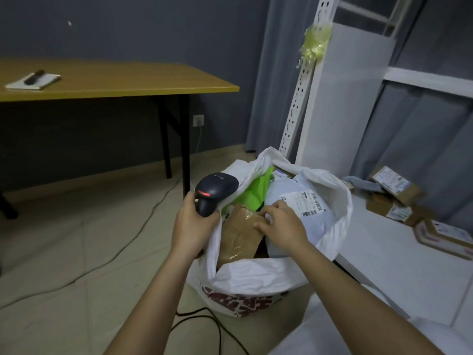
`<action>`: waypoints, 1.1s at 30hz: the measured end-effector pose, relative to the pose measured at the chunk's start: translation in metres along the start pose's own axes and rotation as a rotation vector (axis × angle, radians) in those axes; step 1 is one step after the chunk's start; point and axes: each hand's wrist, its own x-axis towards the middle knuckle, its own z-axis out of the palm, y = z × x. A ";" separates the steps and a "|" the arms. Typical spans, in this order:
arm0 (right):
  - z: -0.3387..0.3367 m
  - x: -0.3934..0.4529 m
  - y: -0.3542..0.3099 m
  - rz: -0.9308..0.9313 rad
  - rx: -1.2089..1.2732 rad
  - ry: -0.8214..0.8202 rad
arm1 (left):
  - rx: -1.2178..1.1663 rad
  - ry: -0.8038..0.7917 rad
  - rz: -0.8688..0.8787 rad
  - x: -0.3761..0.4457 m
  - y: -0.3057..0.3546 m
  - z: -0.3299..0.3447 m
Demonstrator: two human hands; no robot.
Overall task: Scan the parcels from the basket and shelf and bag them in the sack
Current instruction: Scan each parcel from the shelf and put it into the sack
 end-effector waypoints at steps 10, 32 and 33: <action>0.010 0.008 -0.010 -0.146 0.130 -0.105 | -0.283 0.090 0.044 0.007 0.016 0.002; -0.068 -0.036 0.020 -0.447 -0.219 0.191 | -0.382 0.147 0.124 0.019 0.050 -0.005; -0.068 -0.037 0.027 -0.401 -0.236 0.150 | -0.390 0.142 0.117 0.017 0.048 -0.005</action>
